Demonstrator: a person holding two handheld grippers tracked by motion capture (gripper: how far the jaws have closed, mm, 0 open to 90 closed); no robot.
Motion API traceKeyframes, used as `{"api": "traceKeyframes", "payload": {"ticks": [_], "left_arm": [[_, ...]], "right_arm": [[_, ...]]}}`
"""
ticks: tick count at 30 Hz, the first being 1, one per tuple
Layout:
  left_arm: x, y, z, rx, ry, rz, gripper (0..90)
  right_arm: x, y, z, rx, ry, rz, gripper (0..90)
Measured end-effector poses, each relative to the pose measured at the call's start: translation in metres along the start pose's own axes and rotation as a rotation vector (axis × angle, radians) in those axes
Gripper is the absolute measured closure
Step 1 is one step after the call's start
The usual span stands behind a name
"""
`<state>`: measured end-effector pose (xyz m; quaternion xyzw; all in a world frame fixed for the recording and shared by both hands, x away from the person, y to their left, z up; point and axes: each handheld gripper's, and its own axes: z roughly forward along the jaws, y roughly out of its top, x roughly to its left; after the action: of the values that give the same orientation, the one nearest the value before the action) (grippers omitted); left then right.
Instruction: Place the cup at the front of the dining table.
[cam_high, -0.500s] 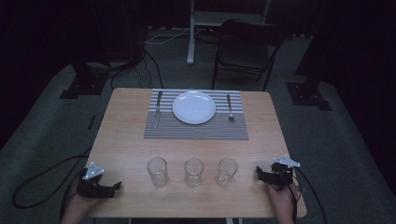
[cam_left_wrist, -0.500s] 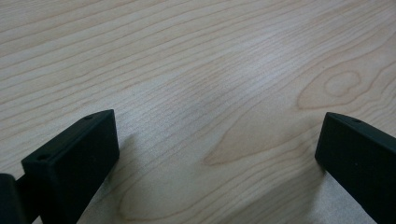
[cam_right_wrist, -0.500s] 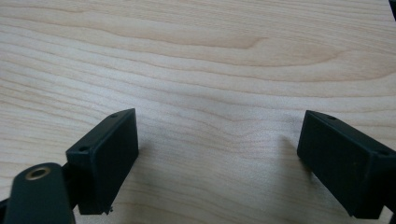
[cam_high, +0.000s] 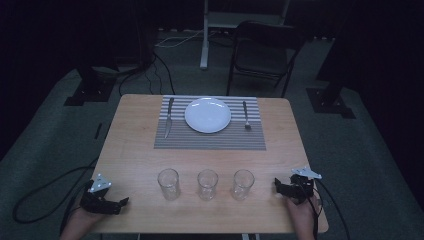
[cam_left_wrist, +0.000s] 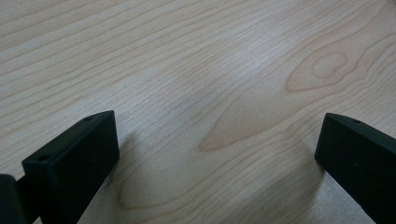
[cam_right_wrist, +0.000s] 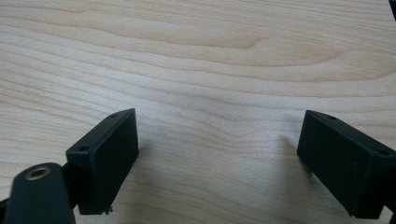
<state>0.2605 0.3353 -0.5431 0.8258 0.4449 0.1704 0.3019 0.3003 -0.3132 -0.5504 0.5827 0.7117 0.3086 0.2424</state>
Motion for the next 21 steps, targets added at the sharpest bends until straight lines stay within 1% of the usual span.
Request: {"api": "traceKeyframes", "payload": {"ticks": [3,5,6,7,9,10,11,13,14,15,17,18,21], "left_arm": [[-0.001,0.000,-0.001,-0.005,-0.001,0.011,1.6],[-0.003,0.000,-0.001,-0.001,-0.009,0.014,1.8],[-0.005,0.000,-0.001,-0.006,0.000,0.020,1.8],[-0.005,0.001,-0.001,-0.003,-0.007,0.021,1.8],[-0.008,0.002,-0.002,-0.017,-0.024,0.018,1.8],[-0.009,0.004,-0.002,-0.016,-0.036,0.021,1.8],[-0.011,0.004,-0.002,-0.019,-0.034,0.027,1.8],[-0.015,0.007,-0.002,-0.023,-0.050,0.034,1.8],[-0.016,0.007,-0.002,-0.028,-0.050,0.038,1.8],[-0.018,0.008,-0.001,-0.033,-0.065,0.040,1.8],[-0.021,0.010,-0.001,-0.040,-0.074,0.044,1.8],[-0.022,0.011,-0.001,-0.041,-0.089,0.048,1.8],[-0.027,0.015,-0.001,-0.063,-0.111,0.056,1.8]], "right_arm": [[0.000,0.000,0.000,0.000,0.000,0.000,12.2],[0.000,0.000,0.000,0.000,0.000,0.000,12.2],[0.000,0.000,0.000,0.000,0.000,0.000,12.2],[0.000,0.000,0.000,0.000,0.000,0.000,12.2],[0.000,0.000,0.000,0.000,0.000,0.000,12.3],[0.000,0.000,0.000,0.000,0.000,0.000,12.2],[0.000,0.000,0.000,0.000,0.000,0.000,12.3],[0.000,0.000,0.000,0.000,0.000,0.000,12.3],[0.000,0.000,0.000,0.000,-0.001,0.000,12.3],[0.000,0.000,0.000,0.000,0.000,0.000,12.3],[0.000,0.000,0.000,0.000,0.000,0.000,12.3],[0.000,0.000,0.000,0.000,0.000,0.000,12.3],[0.000,0.000,0.000,0.000,0.000,0.000,12.3]]}}
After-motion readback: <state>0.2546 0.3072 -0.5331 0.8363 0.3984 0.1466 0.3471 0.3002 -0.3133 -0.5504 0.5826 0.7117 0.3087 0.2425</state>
